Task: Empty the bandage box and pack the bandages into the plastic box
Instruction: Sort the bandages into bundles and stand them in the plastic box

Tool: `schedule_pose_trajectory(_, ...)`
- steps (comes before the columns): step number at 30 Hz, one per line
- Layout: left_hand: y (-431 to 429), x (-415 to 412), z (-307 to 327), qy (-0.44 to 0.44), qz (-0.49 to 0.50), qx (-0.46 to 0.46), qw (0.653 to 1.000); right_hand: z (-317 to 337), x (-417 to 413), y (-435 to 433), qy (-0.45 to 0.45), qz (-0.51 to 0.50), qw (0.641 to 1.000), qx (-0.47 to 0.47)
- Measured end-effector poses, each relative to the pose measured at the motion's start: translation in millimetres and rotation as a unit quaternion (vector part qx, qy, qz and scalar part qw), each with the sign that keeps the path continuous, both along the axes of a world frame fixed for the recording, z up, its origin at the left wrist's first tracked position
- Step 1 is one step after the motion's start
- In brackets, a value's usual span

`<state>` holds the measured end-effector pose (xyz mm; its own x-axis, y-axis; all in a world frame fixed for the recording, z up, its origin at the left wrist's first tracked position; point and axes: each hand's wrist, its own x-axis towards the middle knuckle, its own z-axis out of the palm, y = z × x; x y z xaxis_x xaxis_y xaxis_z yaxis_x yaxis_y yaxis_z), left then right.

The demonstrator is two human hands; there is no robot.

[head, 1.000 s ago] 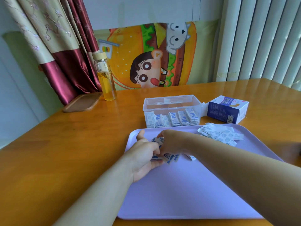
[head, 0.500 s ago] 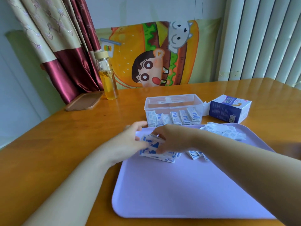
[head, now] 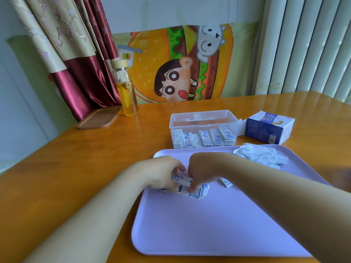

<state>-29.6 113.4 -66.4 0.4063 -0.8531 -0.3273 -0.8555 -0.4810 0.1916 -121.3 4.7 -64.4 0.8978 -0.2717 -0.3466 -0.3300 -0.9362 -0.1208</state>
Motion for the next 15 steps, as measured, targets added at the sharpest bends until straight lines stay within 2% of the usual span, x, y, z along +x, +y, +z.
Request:
schedule_pose_trajectory(8,-9.8,-3.7,10.8,-0.073,-0.022,0.08,0.994,5.4,2.3,1.9,0.039,-0.034,0.998,0.03)
schedule_pose_trajectory(15,-4.2,-6.1,5.2,-0.041,-0.018,0.041,0.998,5.0,-6.0,3.2,-0.014,-0.021,0.996,0.081)
